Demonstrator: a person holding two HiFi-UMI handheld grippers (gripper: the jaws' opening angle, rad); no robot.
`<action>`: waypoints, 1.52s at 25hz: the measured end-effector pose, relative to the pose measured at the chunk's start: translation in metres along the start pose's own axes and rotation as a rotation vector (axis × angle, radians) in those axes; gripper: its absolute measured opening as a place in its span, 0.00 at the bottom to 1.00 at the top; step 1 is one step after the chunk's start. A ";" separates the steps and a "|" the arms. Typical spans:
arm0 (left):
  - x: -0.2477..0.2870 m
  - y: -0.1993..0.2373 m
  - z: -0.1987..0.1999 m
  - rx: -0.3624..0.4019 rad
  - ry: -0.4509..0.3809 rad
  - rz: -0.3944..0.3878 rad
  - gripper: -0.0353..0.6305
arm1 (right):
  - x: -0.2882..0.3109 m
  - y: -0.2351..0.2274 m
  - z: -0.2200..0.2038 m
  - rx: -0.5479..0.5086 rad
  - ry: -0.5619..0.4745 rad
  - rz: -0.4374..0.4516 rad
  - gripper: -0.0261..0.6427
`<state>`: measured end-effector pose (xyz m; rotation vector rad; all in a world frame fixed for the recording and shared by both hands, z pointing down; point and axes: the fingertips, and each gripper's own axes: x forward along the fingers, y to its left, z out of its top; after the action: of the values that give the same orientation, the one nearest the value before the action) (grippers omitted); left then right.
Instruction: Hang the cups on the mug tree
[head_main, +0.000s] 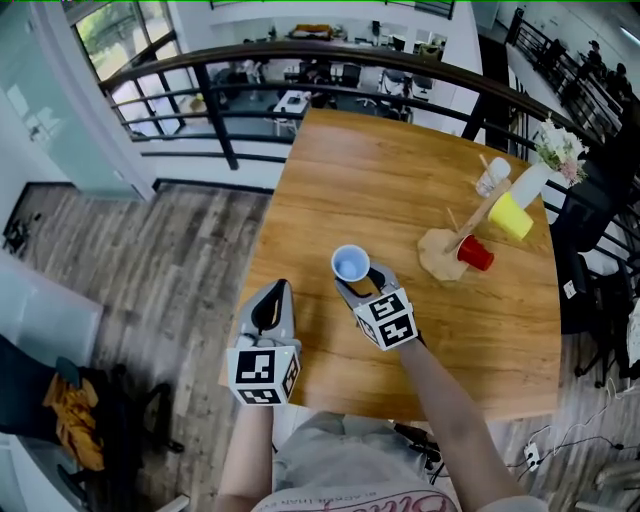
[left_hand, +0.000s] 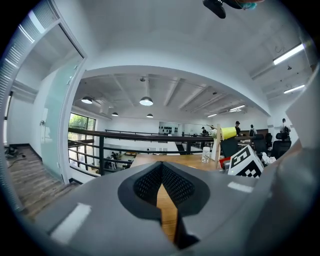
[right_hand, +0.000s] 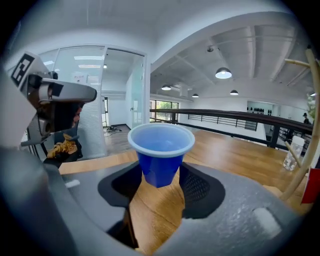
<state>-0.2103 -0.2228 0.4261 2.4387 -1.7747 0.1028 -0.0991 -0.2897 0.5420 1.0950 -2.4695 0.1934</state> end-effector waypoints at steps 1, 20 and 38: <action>0.001 -0.004 0.001 -0.001 -0.001 -0.002 0.07 | -0.006 0.001 0.001 0.000 -0.003 0.010 0.39; 0.005 -0.092 0.025 0.004 -0.032 -0.004 0.07 | -0.099 -0.047 0.016 0.164 -0.076 0.103 0.39; 0.015 -0.136 0.051 0.054 -0.074 0.026 0.07 | -0.134 -0.122 0.036 0.521 -0.140 0.176 0.39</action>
<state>-0.0777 -0.2026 0.3693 2.4875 -1.8587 0.0640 0.0583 -0.2925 0.4449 1.1103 -2.7201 0.8810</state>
